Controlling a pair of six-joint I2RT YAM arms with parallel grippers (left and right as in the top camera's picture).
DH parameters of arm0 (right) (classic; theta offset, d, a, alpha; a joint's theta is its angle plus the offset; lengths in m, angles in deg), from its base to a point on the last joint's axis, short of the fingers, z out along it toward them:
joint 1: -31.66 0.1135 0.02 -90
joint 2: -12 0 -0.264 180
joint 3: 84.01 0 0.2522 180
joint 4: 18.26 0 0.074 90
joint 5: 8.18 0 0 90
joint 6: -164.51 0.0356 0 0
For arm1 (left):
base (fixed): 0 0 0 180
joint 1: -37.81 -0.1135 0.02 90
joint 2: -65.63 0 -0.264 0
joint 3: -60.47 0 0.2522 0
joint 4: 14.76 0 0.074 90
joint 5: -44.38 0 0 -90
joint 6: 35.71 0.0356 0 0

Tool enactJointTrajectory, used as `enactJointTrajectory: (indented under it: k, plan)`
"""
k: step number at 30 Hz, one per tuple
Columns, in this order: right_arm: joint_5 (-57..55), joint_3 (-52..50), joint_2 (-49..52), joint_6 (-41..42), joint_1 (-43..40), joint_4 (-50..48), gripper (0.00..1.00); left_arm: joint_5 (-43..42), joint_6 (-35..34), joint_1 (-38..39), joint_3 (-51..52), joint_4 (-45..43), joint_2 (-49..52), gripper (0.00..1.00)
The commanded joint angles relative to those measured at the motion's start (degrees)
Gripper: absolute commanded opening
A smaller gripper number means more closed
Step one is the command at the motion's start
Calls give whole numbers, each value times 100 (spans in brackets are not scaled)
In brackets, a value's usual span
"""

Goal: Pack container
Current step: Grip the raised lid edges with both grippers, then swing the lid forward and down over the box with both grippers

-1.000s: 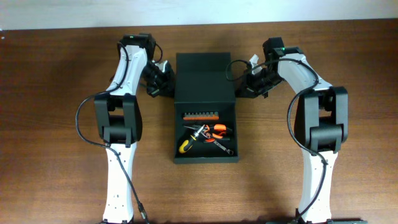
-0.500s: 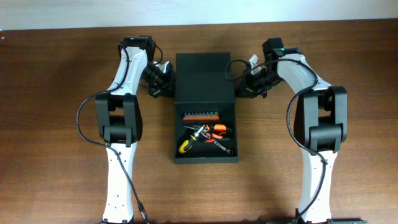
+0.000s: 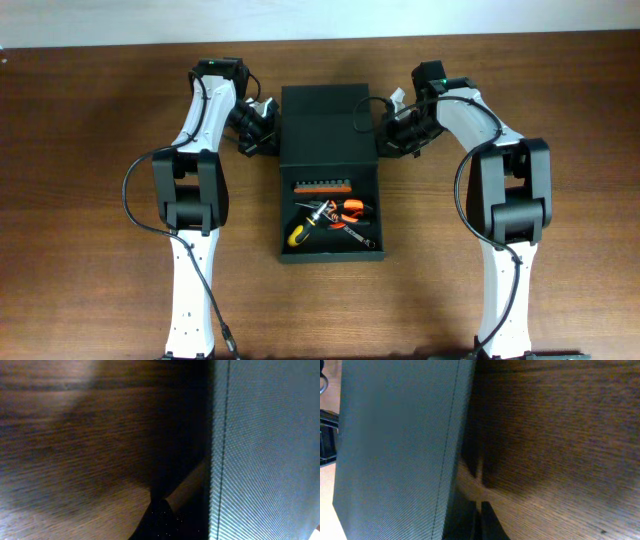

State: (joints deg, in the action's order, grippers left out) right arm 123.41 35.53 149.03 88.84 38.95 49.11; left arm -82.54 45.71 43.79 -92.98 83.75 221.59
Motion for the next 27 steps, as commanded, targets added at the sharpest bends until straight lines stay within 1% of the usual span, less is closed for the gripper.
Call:
enactJointTrajectory:
  k: [1, 4, 7, 12, 17, 21, 25, 27]
  plan:
    - [284, -50, 28, -72, 125, -70, 4, -293, 330, 31, 11, -17, 96, 2]
    - [284, -50, 28, -70, 122, -81, 4, -479, 592, 31, 11, -33, 96, 2]
    - [396, -44, 28, -46, 111, -136, 4, -1036, 879, 11, 11, -76, 96, 2]
    - [1329, -39, 28, -26, -81, -400, 4, -1681, 1145, -31, 9, -79, 96, 2]
    - [1580, -22, 28, 107, -374, -328, 4, -2085, 1335, -63, 9, -13, 94, 2]
    - [2240, -22, 26, 120, -568, -328, 4, -2643, 1670, -94, -2, 149, 90, 2]
    - [2761, -22, 26, 120, -673, -328, 4, -2806, 1827, -122, -92, 404, 90, 2]
    - [3012, -22, 15, 120, -695, -326, 4, -2826, 2028, -140, -192, 662, 90, 2]
